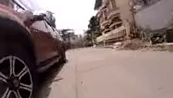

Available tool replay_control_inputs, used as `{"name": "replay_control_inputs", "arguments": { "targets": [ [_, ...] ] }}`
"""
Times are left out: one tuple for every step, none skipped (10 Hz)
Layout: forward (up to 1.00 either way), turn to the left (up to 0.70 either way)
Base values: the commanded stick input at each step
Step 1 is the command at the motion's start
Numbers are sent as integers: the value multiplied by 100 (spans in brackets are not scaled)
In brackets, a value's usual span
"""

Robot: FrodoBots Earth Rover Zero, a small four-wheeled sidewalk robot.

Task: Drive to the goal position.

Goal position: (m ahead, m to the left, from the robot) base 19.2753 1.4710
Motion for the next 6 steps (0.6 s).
{"name": "replay_control_inputs", "arguments": {
  "targets": [
    [100, 0],
    [100, 0],
    [100, 0],
    [100, 0],
    [100, 0],
    [100, 0]
  ]
}}
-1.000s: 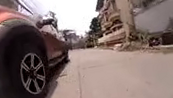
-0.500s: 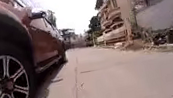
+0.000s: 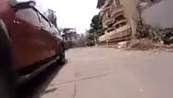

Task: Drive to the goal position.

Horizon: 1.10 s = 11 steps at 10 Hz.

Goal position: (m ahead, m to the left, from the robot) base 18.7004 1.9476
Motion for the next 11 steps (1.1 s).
{"name": "replay_control_inputs", "arguments": {
  "targets": [
    [100, 0],
    [100, 0],
    [100, 0],
    [100, 0],
    [100, 0],
    [100, 0],
    [100, 0],
    [100, 0],
    [100, 0],
    [100, 0],
    [100, 0]
  ]
}}
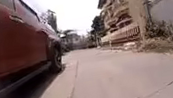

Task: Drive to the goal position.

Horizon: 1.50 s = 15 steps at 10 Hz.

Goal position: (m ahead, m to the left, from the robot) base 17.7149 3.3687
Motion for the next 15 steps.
{"name": "replay_control_inputs", "arguments": {
  "targets": [
    [100, 0],
    [100, 0],
    [100, 1],
    [100, 2],
    [100, 3],
    [100, 3],
    [100, 3],
    [100, 3],
    [100, 3],
    [100, 3],
    [100, 3],
    [100, 2],
    [100, 2],
    [100, 2],
    [100, 2]
  ]
}}
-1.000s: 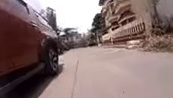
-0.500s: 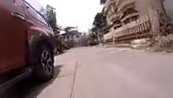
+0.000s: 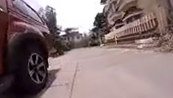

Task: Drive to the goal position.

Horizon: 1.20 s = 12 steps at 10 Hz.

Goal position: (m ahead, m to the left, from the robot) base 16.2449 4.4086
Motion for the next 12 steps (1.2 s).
{"name": "replay_control_inputs", "arguments": {
  "targets": [
    [100, 2],
    [100, 3],
    [100, 4],
    [100, 5],
    [100, 5],
    [100, 5],
    [100, 5],
    [100, 5],
    [100, 5],
    [100, 5],
    [100, 6],
    [100, 6]
  ]
}}
